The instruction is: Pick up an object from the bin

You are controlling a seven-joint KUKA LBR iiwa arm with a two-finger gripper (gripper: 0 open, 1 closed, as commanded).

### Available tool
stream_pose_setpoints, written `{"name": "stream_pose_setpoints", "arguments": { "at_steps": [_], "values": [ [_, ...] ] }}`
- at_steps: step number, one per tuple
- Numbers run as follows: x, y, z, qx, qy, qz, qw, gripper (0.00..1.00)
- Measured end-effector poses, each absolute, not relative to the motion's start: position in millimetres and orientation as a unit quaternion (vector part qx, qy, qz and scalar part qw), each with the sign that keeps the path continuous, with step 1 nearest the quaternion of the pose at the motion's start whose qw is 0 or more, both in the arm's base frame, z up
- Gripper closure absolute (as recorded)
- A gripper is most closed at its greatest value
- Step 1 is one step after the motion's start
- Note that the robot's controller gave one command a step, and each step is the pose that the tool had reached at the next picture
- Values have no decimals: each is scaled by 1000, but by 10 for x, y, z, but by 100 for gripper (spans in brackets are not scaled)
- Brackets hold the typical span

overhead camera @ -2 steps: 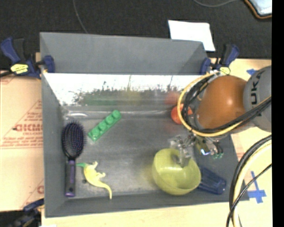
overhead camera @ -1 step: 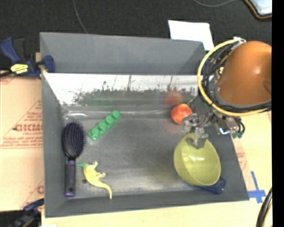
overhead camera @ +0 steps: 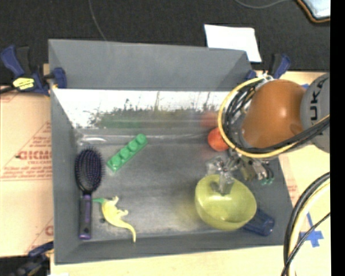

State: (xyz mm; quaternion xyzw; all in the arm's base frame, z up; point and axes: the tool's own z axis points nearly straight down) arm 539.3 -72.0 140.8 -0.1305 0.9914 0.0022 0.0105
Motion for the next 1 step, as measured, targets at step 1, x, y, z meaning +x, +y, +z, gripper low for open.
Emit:
{"name": "stream_pose_setpoints", "arguments": {
  "at_steps": [1],
  "values": [
    [5415,-557,1952,-113,994,0,16,100]
  ]
}}
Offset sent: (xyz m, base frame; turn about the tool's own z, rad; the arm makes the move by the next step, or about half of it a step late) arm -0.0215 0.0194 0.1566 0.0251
